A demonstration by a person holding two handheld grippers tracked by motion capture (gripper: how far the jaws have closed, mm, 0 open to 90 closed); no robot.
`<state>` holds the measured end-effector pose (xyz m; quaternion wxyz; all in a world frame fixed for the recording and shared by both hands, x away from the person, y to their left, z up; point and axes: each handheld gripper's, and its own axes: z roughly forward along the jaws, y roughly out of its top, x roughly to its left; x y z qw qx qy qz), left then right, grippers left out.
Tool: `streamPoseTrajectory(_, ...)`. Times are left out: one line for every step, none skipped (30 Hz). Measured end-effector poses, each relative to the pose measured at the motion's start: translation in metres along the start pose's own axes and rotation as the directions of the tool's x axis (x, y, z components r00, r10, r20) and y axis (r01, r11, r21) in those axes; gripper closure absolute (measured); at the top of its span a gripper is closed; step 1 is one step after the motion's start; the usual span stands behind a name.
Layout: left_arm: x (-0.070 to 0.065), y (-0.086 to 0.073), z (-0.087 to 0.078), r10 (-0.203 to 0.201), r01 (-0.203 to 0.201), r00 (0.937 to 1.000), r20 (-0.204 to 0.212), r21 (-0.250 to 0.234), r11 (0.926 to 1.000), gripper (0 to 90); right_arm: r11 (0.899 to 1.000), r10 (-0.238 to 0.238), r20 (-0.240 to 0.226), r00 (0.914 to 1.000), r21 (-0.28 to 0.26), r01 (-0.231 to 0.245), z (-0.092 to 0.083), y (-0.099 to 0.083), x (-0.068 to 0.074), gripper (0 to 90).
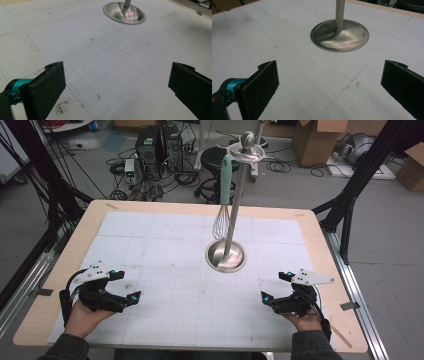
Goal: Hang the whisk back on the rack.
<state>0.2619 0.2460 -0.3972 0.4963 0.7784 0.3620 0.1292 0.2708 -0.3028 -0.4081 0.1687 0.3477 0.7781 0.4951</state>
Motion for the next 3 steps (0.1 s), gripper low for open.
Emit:
streamPoseTrajectory(0.0000,0.0000,0.0000,0.000,0.000,1.0000,0.000,0.000,1.0000,1.7,1.000,0.000,0.000,1.0000,0.000,0.000,0.0000,0.0000,0.0000,0.6)
streamPoseTrajectory(0.0009,-0.0036,-0.0002,-0.011,0.011,0.9999,-0.003,-0.004,0.9999,1.7,1.000,-0.003,-0.001,1.0000,0.007,0.003,0.0010,-0.0016,-0.0005,0.6)
streamPoseTrajectory(0.0009,-0.0036,-0.0002,-0.011,0.011,0.9999,-0.003,-0.004,0.9999,1.7,1.000,-0.003,-0.001,1.0000,0.007,0.003,0.0010,-0.0016,-0.0005,0.6)
